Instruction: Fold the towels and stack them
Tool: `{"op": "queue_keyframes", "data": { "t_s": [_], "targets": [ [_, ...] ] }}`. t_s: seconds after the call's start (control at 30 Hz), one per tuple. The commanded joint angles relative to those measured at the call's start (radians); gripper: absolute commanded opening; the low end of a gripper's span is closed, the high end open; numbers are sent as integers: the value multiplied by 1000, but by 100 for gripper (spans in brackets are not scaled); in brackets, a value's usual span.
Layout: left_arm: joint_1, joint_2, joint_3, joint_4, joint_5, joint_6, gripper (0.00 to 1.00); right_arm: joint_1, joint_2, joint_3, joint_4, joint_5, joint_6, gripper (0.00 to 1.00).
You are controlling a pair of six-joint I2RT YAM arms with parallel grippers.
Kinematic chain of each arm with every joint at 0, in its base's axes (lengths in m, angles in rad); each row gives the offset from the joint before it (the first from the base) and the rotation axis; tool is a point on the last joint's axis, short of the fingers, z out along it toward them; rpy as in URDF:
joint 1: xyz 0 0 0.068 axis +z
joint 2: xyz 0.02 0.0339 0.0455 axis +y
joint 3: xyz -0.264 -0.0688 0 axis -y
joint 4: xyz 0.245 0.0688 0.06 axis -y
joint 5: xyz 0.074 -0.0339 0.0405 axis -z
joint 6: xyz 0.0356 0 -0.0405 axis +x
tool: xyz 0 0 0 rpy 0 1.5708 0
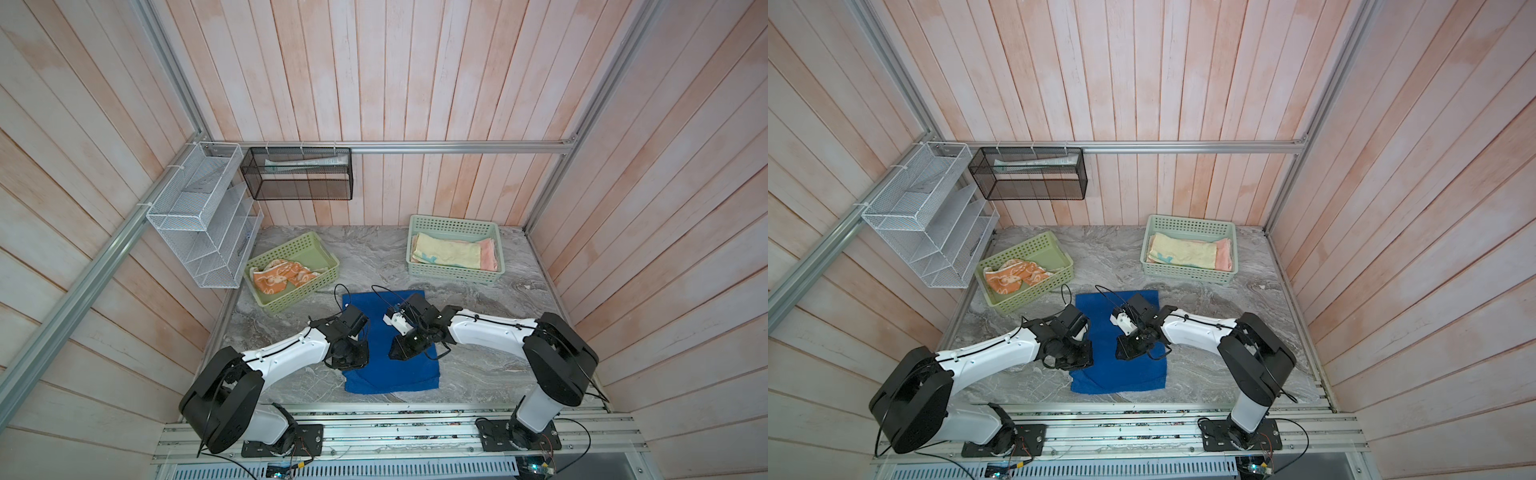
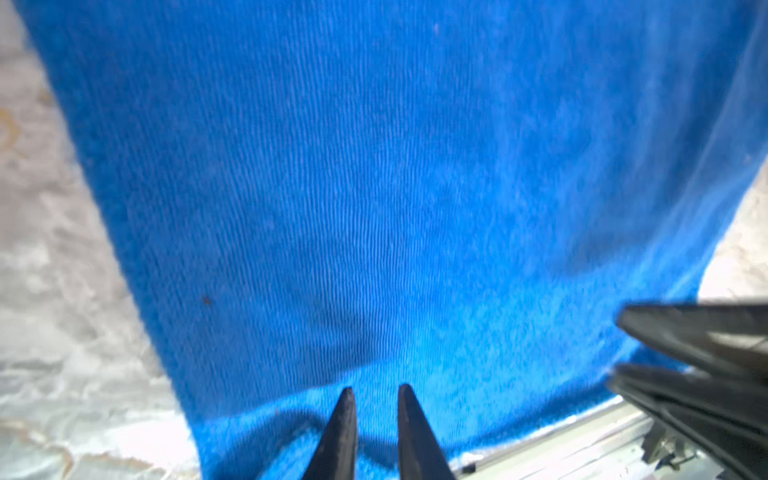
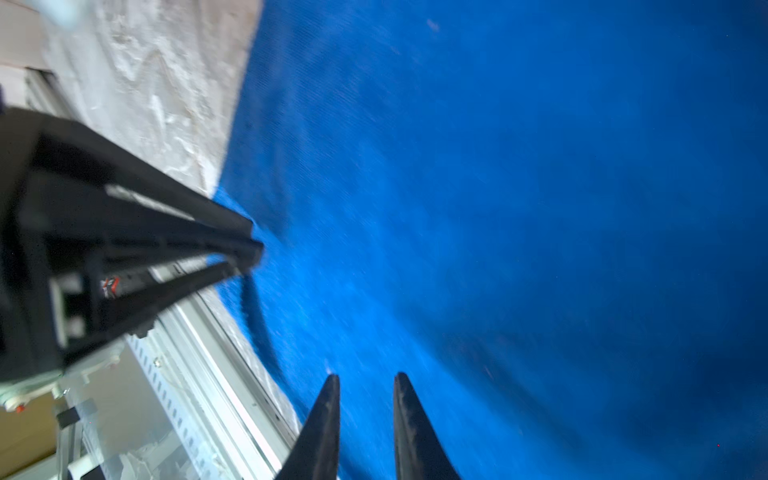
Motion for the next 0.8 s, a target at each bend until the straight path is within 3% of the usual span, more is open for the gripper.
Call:
{"op": "queue_keyframes", "data": {
  "t_s": [0.0, 0.2, 0.4, 0.6, 0.77],
  "targets": [
    [-12, -25, -49, 2, -29, -20, 26, 21, 94, 56, 30, -77, -44, 25],
    [-37, -42, -82, -4, -33, -56, 27, 21, 285, 172, 61, -103, -23, 24],
    [-76, -110, -105, -94, -28, -102, 27, 19, 374, 197, 75, -75, 10, 23],
    [-136, -242, -142, -242, -19, -188, 27, 20, 363, 175, 32, -55, -8, 22],
    [-129, -378, -90, -339, -100, -232, 27, 20, 305, 139, -3, -67, -67, 24]
  ]
}}
